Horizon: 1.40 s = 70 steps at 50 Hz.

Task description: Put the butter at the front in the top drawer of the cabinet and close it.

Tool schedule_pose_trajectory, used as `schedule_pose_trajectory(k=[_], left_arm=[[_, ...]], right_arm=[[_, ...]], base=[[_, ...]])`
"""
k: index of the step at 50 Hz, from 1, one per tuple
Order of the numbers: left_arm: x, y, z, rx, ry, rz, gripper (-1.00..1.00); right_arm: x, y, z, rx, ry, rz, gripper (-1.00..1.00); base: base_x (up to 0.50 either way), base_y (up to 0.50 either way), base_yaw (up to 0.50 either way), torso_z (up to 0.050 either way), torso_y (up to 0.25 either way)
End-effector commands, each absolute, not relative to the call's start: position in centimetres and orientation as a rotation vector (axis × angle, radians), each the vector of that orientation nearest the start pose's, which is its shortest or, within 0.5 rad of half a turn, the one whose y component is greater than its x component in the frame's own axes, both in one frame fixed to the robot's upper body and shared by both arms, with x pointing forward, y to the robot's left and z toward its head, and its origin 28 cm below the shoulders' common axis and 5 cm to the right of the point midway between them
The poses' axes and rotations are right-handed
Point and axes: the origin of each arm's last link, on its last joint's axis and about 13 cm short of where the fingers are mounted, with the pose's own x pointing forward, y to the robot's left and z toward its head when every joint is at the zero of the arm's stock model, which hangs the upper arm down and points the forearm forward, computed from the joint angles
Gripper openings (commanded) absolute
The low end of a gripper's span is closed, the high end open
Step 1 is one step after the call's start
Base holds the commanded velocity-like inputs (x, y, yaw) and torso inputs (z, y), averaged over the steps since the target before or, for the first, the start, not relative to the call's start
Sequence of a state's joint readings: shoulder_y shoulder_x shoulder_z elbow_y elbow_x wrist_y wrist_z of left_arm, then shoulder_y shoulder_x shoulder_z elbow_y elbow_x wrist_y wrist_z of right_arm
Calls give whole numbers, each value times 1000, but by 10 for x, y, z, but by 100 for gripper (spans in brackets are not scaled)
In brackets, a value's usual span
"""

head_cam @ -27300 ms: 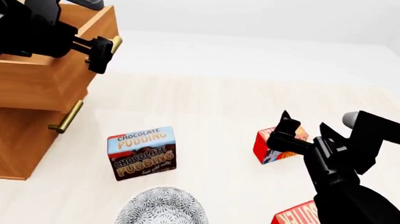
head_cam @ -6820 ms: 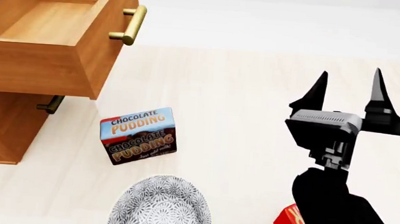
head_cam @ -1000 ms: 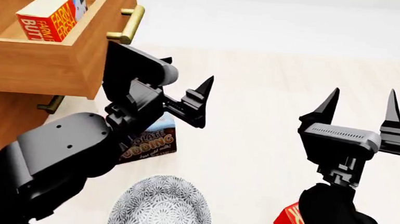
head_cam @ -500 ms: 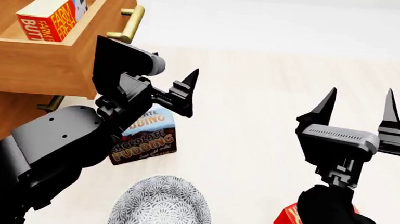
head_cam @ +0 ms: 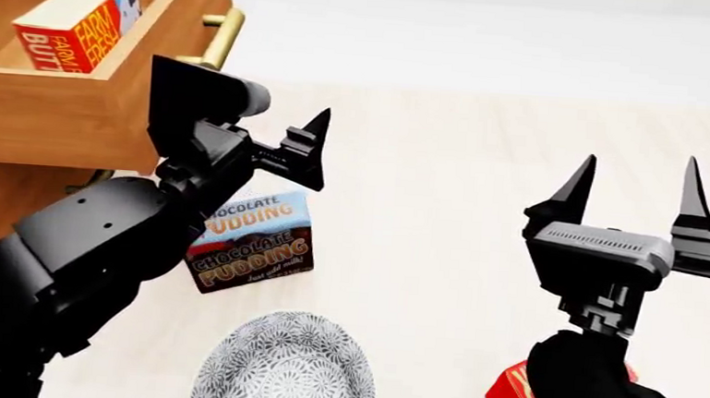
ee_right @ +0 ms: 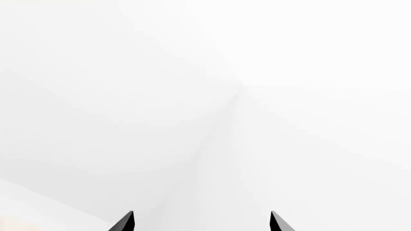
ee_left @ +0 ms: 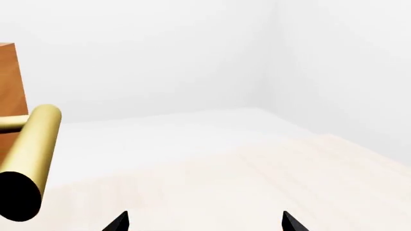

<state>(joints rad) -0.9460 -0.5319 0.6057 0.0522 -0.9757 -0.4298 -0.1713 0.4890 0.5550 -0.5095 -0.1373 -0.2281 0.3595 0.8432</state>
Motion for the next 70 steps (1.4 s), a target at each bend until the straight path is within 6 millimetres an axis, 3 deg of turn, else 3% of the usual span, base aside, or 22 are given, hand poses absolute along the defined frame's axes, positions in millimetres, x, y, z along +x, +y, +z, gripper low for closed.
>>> schedule_pose_trajectory(k=[1,29,54,62,70], left_arm=[[328,224,217,-52,-111,-433,100],[320,256,215,-61,-117,-327,100],[306,301,220,-9,-110,-183,100],[312,312,224,8,-119,-149,100],[331,329,226,41,-109,-7,100]], right_arm=[[289,-155,129,-749,-527,-594,100],[291,-153,128,-749,-525,-585,100],[292,-149,129,-758,-524,-579,100],[289,-149,130,-766,-524,-580,100],[285,-152,130,-773,-517,-589,100]], base=[[0,0,0,0,0],[0,0,0,0,0],[0,0,0,0,0],[0,0,0,0,0],[0,0,0,0,0]])
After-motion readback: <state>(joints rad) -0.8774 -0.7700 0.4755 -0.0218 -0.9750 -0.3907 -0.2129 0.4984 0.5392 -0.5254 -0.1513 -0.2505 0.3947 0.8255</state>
